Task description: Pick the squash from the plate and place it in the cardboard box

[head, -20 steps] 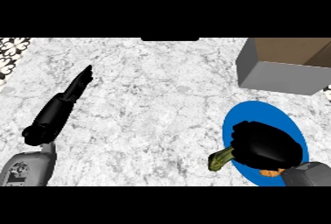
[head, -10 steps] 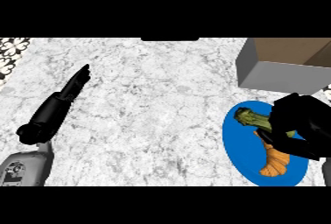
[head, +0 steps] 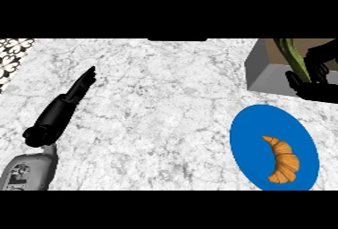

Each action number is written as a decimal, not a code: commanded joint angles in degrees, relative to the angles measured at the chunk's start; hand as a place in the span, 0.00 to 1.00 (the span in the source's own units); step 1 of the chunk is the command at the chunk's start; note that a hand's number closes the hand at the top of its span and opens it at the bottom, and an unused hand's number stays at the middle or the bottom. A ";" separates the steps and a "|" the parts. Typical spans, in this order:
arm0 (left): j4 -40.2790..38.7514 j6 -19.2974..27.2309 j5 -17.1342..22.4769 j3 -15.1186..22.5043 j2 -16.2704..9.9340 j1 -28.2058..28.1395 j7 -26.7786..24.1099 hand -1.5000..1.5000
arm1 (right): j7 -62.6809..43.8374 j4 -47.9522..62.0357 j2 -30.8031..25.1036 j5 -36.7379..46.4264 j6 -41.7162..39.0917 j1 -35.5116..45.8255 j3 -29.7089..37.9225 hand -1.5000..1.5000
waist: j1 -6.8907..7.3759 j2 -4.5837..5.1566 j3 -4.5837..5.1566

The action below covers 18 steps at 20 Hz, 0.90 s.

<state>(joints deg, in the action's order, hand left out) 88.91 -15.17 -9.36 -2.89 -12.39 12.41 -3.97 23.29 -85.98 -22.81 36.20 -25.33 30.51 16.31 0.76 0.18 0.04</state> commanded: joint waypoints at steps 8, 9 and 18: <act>1.17 -1.03 0.49 0.40 0.41 -0.29 -0.58 0.50 | 7.48 32.92 -11.76 13.09 5.88 14.83 -4.38 1.00 | 1.81 0.63 -0.06; 0.70 -0.98 -0.15 0.59 0.04 0.91 -0.66 0.50 | 8.16 35.48 -13.88 14.19 3.66 15.33 -5.35 1.00 | 2.23 0.94 -0.07; -0.95 -0.97 -0.67 1.68 1.23 2.19 -1.31 0.50 | 16.23 55.90 -18.17 24.60 6.23 22.77 -12.93 1.00 | 3.45 1.46 -0.14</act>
<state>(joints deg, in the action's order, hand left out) 88.49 -15.55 -10.18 -1.35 -11.03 14.58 -4.33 37.58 -37.05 -39.24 55.87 -20.51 50.93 6.84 3.54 1.38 -0.10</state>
